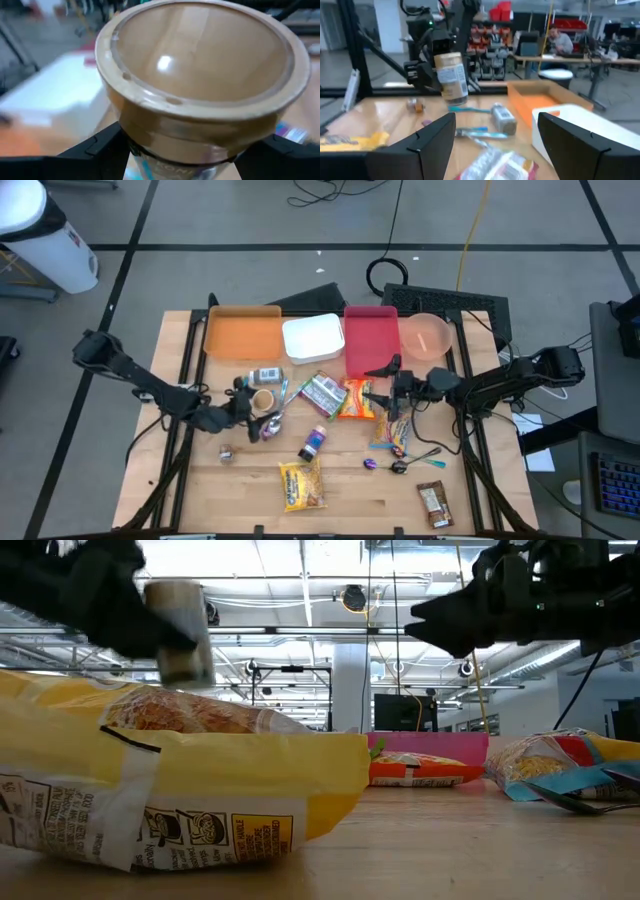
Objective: Pick & Place Food Item
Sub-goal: Put the gold seasoning bottle into the pink bin
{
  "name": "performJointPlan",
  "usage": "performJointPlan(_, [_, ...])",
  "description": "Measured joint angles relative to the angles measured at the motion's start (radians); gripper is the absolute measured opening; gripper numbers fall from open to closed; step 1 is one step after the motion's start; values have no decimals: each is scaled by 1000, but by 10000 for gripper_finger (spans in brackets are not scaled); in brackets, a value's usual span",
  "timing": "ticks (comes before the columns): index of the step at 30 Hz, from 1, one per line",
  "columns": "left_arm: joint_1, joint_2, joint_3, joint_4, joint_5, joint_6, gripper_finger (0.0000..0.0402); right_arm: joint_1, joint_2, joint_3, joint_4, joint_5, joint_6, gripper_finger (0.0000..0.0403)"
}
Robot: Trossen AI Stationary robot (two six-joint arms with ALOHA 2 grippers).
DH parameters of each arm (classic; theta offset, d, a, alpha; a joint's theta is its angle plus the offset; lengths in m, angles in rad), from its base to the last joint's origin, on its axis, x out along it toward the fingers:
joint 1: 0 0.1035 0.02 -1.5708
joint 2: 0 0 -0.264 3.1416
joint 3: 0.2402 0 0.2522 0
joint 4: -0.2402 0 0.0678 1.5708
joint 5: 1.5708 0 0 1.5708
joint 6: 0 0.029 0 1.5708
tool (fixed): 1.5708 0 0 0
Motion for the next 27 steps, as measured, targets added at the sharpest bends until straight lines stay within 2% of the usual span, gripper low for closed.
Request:
performJointPlan(3, [8,-20,71,5,24,104,286,18,20,7,7,-1,-5,259])
performJointPlan(7, [61,-18,134,0,126,182,284,46,83,49,6,-3,-51,205])
performJointPlan(13, [194,44,164,18,293,185,289,74,214,154,4,-5,-101,102])
performJointPlan(19, [311,151,166,166,483,183,284,74,350,269,5,-4,-124,17])
performJointPlan(21, [338,194,166,226,538,180,284,74,388,295,5,-5,-124,5])
performJointPlan(27, [402,320,167,351,670,134,289,74,495,371,5,-5,-120,5])
